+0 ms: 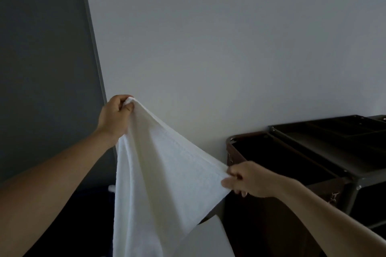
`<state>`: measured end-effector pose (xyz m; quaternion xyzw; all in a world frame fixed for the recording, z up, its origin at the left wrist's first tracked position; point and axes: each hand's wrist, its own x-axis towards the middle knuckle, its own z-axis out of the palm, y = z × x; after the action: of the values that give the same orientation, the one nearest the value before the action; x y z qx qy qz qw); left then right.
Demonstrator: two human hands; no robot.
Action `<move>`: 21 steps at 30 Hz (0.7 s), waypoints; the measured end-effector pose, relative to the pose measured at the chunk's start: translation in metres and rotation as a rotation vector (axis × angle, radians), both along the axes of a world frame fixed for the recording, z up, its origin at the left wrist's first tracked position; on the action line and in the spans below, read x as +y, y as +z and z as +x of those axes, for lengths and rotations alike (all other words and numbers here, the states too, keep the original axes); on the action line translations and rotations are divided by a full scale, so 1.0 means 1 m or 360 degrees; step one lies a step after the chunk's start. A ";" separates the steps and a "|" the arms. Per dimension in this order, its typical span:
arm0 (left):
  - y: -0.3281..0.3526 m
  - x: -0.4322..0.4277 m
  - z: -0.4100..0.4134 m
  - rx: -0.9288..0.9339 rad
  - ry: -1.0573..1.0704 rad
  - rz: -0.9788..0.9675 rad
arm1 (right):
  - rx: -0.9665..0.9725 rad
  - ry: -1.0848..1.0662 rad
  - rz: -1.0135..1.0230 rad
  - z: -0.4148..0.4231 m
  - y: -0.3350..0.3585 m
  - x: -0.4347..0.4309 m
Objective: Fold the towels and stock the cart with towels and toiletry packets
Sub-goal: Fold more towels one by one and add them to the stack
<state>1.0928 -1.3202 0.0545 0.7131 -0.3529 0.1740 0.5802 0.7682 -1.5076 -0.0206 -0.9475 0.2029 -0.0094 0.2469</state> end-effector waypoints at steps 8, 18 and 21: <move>0.091 0.040 0.023 -0.0076 -0.0017 -0.0328 | -0.1270 -0.0365 -0.0616 0.013 0.153 -0.023; 0.102 0.074 0.037 0.0108 -0.0124 -0.0182 | -0.1380 -0.0370 -0.0612 0.044 0.231 0.001; 0.099 0.082 0.040 0.0036 -0.0095 -0.0148 | -0.1584 -0.0383 -0.0550 0.041 0.244 0.003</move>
<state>1.1328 -1.2386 0.1534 0.6765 -0.3589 0.1648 0.6216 0.8090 -1.5044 0.2238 -0.8254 0.1640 -0.5187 0.1508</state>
